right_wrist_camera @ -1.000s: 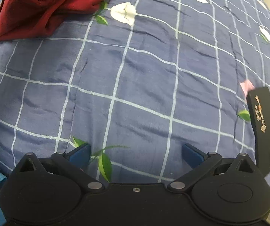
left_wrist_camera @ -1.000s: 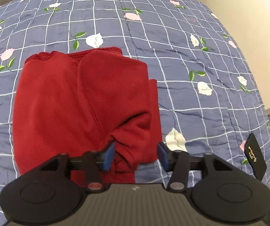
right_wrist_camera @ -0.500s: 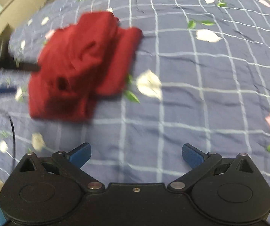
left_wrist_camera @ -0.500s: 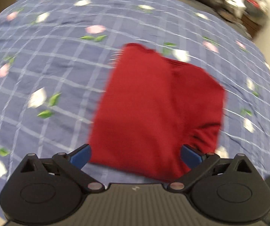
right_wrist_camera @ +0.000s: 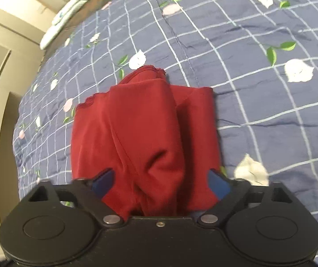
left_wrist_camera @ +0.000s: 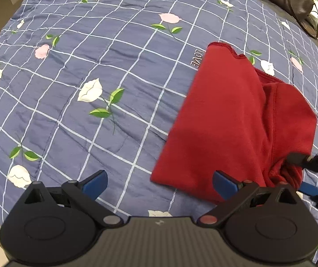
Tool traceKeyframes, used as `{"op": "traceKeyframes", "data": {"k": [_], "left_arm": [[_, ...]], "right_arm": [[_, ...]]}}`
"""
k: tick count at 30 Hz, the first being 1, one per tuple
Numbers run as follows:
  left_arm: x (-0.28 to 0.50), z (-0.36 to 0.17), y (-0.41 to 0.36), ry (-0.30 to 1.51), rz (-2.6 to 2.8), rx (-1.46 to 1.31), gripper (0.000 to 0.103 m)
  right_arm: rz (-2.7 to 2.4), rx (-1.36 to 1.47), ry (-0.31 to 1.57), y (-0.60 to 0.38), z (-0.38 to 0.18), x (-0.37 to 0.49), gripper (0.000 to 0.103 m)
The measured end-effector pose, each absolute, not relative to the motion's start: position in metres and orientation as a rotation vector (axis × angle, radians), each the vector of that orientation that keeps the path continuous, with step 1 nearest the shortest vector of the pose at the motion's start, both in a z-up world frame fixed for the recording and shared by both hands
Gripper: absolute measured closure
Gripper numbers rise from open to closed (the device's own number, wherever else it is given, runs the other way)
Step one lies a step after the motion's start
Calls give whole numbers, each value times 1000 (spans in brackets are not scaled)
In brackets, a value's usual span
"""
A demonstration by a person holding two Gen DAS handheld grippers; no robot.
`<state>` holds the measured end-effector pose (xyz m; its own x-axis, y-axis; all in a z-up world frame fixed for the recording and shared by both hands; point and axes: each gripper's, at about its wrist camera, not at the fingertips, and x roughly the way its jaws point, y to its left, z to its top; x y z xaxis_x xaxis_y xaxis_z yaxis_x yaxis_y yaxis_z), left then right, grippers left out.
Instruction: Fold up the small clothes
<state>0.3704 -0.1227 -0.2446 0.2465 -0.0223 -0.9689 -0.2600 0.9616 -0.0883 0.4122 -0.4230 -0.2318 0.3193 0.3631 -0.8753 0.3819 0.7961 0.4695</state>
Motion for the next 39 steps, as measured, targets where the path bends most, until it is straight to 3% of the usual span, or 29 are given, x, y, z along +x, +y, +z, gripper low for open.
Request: {"op": "traceKeyframes", "data": {"k": [1, 3, 4, 6, 7, 14, 19, 22, 26, 28, 30, 31, 32, 34, 39], "left_arm": [[371, -243, -123, 1314, 159, -252, 1], [373, -242, -124, 1305, 146, -254, 1], [374, -242, -124, 1301, 139, -255, 1], [376, -240, -126, 1297, 126, -255, 1], [377, -239, -127, 1294, 118, -255, 1], [384, -245, -130, 1309, 89, -231, 1], [381, -246, -133, 1328, 71, -218, 1], [379, -249, -135, 1349, 55, -220, 1], [378, -255, -142, 1372, 47, -196, 1], [377, -256, -144, 1374, 45, -193, 1], [376, -256, -146, 1373, 44, -199, 1], [376, -255, -146, 1373, 44, -202, 1], [376, -254, -146, 1371, 43, -204, 1], [375, -253, -147, 1369, 42, -204, 1], [375, -252, -145, 1366, 47, -193, 1]], "right_arm": [[-25, 712, 1304, -423, -237, 415, 26], [-37, 752, 1344, -426, -247, 414, 49], [-39, 764, 1342, -427, -249, 410, 67], [-36, 777, 1327, -432, -246, 400, 80], [-25, 775, 1316, -434, -245, 396, 91], [17, 690, 1280, -454, -232, 365, 97], [-13, 660, 1307, -455, -237, 363, 94], [-11, 657, 1288, -454, -234, 368, 75], [-19, 709, 1229, -457, -232, 384, 39], [-36, 748, 1223, -459, -236, 396, 41], [-39, 736, 1259, -456, -243, 410, 64], [-32, 709, 1277, -454, -245, 415, 86], [-25, 679, 1287, -451, -247, 418, 91], [3, 638, 1271, -451, -245, 420, 96], [29, 553, 1222, -459, -234, 415, 97]]}}
